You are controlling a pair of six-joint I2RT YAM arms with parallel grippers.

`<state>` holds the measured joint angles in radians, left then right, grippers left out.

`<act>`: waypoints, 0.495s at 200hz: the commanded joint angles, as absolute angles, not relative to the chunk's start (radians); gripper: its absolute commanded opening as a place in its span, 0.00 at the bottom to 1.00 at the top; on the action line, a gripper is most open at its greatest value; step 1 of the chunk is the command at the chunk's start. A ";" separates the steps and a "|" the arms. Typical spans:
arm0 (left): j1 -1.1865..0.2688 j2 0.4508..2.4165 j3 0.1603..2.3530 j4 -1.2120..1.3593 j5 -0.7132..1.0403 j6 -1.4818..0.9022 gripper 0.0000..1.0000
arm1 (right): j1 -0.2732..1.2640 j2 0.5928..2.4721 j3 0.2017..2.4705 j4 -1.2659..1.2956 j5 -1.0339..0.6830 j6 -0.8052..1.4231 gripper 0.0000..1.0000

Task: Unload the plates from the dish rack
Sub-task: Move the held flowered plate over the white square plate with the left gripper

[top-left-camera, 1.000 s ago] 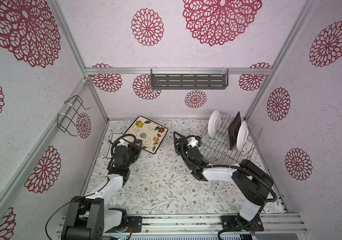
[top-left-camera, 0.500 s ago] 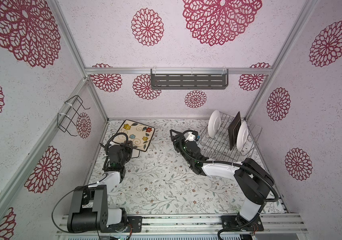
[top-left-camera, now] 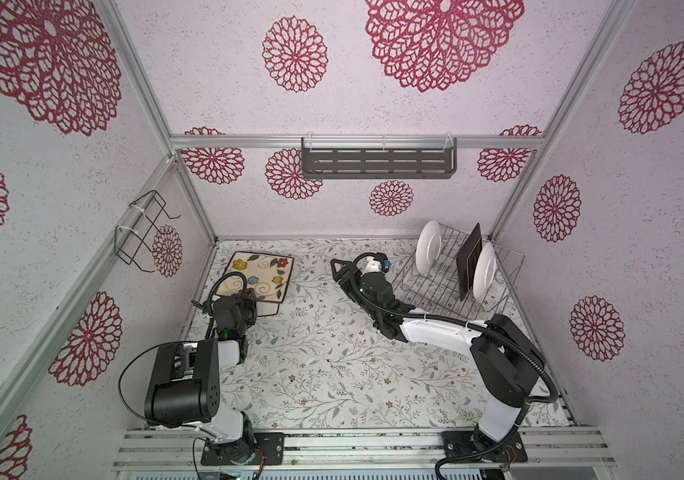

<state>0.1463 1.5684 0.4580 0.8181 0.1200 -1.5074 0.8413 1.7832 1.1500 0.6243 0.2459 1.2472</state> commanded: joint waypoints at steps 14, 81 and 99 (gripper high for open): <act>0.171 1.564 0.485 1.087 0.131 -1.540 0.00 | 0.830 1.790 1.186 0.617 0.223 1.217 0.66; 0.192 1.503 0.489 0.934 0.092 -1.506 0.00 | 0.826 1.808 1.197 0.609 0.211 1.224 0.67; 0.204 1.503 0.483 0.929 0.089 -1.512 0.00 | 0.827 1.809 1.196 0.611 0.208 1.223 0.67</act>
